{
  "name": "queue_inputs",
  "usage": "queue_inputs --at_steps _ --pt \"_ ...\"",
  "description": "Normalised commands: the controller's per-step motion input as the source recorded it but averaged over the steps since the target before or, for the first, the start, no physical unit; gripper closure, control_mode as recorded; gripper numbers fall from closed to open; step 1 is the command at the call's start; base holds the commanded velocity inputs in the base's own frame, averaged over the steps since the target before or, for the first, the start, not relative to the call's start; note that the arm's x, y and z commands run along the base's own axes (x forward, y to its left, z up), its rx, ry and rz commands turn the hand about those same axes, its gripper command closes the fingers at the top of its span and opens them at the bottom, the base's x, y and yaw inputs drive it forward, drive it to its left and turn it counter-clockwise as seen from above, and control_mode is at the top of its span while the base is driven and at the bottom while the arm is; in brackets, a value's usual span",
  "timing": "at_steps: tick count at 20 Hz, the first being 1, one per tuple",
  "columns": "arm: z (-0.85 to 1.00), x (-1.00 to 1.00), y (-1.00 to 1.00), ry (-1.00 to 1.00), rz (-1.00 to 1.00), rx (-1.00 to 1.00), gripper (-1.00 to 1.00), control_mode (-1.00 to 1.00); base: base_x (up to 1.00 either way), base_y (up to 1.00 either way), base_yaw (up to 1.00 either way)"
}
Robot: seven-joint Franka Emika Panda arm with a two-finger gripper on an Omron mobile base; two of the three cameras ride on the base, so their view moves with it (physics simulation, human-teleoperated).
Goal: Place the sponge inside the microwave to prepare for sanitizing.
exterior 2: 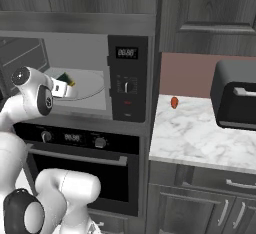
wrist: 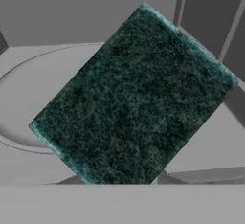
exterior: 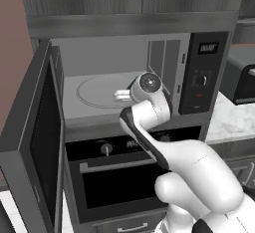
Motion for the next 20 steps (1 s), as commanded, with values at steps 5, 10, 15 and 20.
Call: queue_inputs --at_steps 5,10,15,20 --pt "-0.05 0.41 0.15 0.08 0.0 0.0 1.0 -1.0 0.0 0.0 0.0" --pt "-0.06 0.43 0.3 0.09 0.0 0.0 1.0 -1.0 0.0 0.0 0.0" --pt "-0.2 0.43 0.2 0.03 0.0 0.0 1.0 -1.0 0.0 0.0 0.0" --pt "-0.32 0.44 0.06 0.0 0.0 0.0 1.0 -1.0 0.0 0.0 0.0"
